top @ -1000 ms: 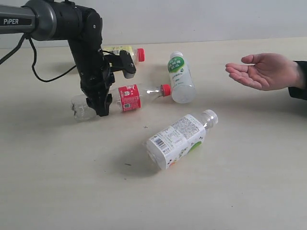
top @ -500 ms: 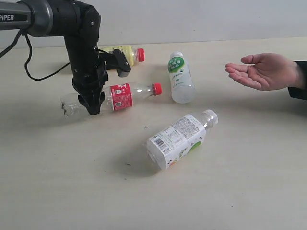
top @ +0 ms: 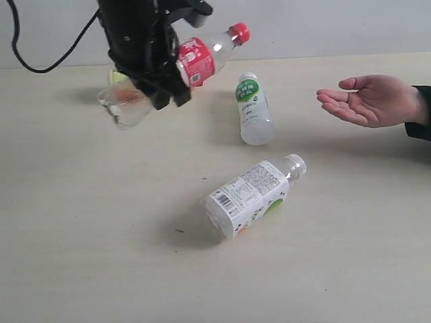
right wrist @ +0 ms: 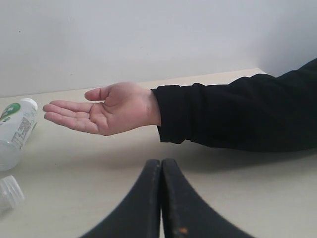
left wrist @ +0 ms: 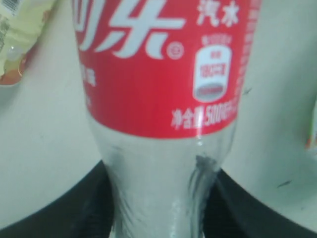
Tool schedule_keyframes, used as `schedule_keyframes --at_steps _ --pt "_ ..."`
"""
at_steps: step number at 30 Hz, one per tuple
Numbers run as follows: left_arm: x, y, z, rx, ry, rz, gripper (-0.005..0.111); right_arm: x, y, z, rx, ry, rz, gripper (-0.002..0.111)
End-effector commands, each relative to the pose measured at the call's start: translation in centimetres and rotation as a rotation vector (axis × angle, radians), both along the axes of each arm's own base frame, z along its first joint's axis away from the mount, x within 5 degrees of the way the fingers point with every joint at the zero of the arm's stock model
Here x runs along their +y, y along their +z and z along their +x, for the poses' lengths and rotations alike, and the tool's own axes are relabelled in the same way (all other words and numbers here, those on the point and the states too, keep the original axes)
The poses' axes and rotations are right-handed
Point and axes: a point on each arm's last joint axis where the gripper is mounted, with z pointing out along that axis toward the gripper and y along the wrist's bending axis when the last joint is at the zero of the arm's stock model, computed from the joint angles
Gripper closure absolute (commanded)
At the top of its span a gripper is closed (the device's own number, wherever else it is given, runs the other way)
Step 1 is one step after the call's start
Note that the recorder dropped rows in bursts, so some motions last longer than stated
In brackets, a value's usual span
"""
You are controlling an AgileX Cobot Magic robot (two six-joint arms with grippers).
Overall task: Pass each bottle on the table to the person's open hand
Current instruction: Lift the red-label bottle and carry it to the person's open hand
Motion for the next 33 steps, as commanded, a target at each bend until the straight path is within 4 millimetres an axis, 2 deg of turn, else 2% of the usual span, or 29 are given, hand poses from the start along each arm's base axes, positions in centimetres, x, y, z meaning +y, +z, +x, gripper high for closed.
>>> schedule_keyframes --at_steps 1,2,6,10,16,19,21,23,25,29,33 --pt "-6.2 2.9 -3.7 -0.106 0.087 -0.138 0.106 0.0 -0.1 0.0 -0.006 -0.007 -0.003 0.108" --pt "-8.1 3.3 -4.9 -0.116 0.078 -0.178 0.106 0.0 -0.1 0.0 -0.006 -0.007 -0.003 0.108" --pt "-11.9 4.2 -6.3 -0.128 0.150 -0.310 0.106 0.0 -0.1 0.0 -0.006 -0.007 -0.003 0.108" --pt "-14.0 3.8 -6.0 -0.031 0.297 -0.474 0.106 0.0 -0.1 0.0 -0.006 -0.007 -0.003 0.108" --pt "-19.6 1.7 -4.1 0.123 0.429 -1.039 0.106 0.0 -0.1 0.0 -0.006 -0.007 -0.003 0.108" --pt "-20.5 0.1 -2.6 0.217 0.540 -1.190 0.106 0.0 -0.1 0.0 -0.006 -0.007 -0.003 0.108" --pt "-20.3 -1.8 -1.1 0.299 0.625 -1.221 0.106 0.0 -0.1 0.0 -0.006 -0.007 -0.003 0.108" --pt "-19.7 -4.7 1.1 0.402 0.693 -1.243 0.106 0.0 -0.1 0.0 -0.006 -0.007 -0.003 0.108" --pt "-19.5 -5.9 2.0 0.466 0.698 -1.278 0.106 0.0 -0.1 0.0 -0.006 -0.007 -0.003 0.108" --pt "-19.5 -7.8 3.0 0.607 0.665 -1.366 0.106 0.0 -0.1 0.0 -0.006 -0.007 -0.003 0.108" --pt "-19.7 -9.6 3.2 0.632 0.687 -1.371 0.106 0.0 -0.1 0.0 -0.006 -0.007 -0.003 0.108"
